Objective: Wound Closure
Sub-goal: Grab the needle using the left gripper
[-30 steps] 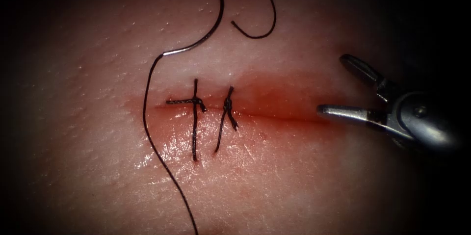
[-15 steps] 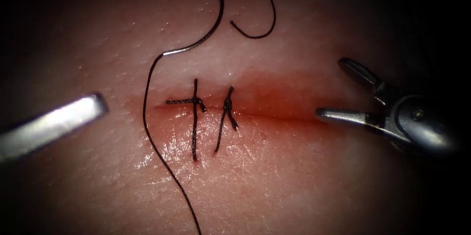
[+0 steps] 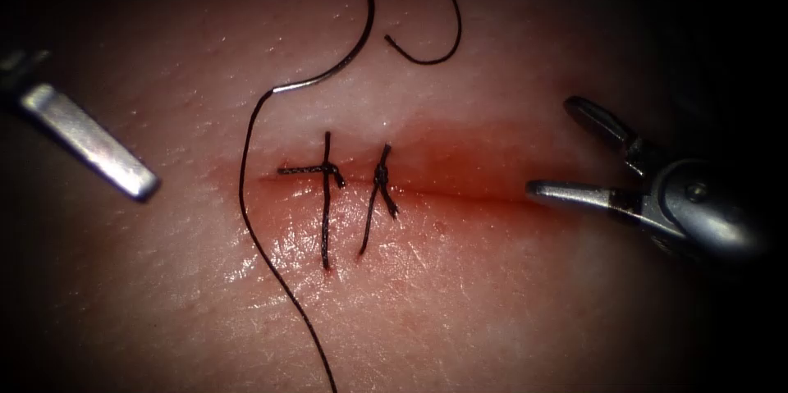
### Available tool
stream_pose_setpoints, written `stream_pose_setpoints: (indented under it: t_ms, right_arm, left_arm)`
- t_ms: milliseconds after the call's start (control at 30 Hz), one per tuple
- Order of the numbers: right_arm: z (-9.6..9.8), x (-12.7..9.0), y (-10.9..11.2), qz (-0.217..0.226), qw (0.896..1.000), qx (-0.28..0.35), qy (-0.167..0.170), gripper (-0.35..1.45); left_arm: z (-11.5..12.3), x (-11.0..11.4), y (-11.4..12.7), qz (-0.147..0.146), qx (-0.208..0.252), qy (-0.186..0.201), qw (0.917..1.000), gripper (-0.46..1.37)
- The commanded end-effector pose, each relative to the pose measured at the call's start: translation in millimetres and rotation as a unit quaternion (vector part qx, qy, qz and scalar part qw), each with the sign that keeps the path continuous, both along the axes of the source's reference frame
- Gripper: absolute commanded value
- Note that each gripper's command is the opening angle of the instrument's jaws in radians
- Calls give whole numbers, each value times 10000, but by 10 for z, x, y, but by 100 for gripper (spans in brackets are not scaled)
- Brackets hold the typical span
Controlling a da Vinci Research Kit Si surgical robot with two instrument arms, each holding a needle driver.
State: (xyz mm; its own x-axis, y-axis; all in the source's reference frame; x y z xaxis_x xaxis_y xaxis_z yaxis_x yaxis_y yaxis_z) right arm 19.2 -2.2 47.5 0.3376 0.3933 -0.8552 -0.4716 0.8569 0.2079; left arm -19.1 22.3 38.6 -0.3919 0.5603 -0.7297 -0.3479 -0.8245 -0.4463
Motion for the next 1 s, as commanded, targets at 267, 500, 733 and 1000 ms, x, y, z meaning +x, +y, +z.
stream_pose_setpoints:
  t_ms: [267, 500, 733, 1000]
  right_arm:
    - [-1, 0, -1, -28, 10000, 8, 14, 126]
    - [-1, 0, -3, -34, 10000, 0, 19, 126]
    - [-2, -1, -4, -39, 10000, -2, 23, 127]
    - [-1, 1, -4, -33, 10000, -2, 19, 127]
  left_arm:
    - [38, -41, 7, -168, 1068, 874, 9903, 101]
    - [101, -63, -9, 23, 1482, 1378, 9793, 105]
    - [173, -57, -16, 61, 1518, 1516, 9767, 104]
    - [223, -54, -14, -11, 1639, 1871, 9686, 95]
